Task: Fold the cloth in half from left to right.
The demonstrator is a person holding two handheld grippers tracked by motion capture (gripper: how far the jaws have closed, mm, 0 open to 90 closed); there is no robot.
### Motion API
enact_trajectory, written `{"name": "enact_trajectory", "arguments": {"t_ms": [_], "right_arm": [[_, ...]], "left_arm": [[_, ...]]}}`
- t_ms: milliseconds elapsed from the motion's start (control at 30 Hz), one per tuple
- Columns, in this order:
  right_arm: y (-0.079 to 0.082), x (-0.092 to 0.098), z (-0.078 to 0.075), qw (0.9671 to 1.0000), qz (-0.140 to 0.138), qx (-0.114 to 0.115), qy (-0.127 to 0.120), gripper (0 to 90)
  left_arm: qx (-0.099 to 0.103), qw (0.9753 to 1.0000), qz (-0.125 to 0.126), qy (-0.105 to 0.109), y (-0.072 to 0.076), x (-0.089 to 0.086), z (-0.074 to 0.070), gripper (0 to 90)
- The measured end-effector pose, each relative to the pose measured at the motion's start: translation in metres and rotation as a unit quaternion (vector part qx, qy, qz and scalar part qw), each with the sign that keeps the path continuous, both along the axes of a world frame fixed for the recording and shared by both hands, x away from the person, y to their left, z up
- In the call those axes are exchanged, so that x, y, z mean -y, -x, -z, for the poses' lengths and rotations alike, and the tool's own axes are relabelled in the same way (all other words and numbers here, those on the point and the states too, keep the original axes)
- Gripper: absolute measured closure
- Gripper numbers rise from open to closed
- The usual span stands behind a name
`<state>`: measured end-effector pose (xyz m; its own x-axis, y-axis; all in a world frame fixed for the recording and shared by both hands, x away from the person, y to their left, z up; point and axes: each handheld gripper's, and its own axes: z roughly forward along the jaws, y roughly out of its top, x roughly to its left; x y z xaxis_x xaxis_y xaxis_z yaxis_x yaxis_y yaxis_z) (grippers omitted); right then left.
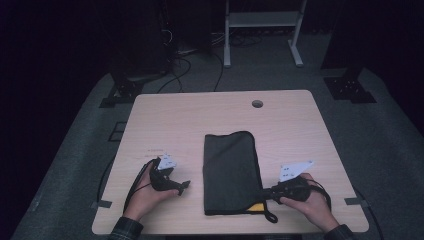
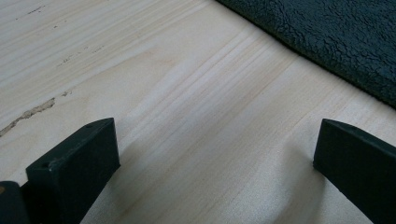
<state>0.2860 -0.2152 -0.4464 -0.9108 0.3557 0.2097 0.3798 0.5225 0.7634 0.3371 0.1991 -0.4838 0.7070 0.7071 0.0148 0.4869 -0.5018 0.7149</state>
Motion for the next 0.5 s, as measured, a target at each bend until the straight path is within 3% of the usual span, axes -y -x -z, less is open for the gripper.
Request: {"name": "enact_trajectory", "arguments": {"t_ms": [167, 500], "right_arm": [[-0.006, -0.015, 0.011, 0.9995, -0.015, -0.010, 0.024, 83.9], [0.003, -0.014, 0.026, 0.9972, -0.030, -0.023, 0.065, 83.8]], "left_arm": [[0.000, 1.0000, 0.000, 0.000, 0.000, 0.000, 0.000, 0.0], [0.001, 1.0000, 0.001, 0.000, 0.000, 0.000, 0.000, 0.0]]}}
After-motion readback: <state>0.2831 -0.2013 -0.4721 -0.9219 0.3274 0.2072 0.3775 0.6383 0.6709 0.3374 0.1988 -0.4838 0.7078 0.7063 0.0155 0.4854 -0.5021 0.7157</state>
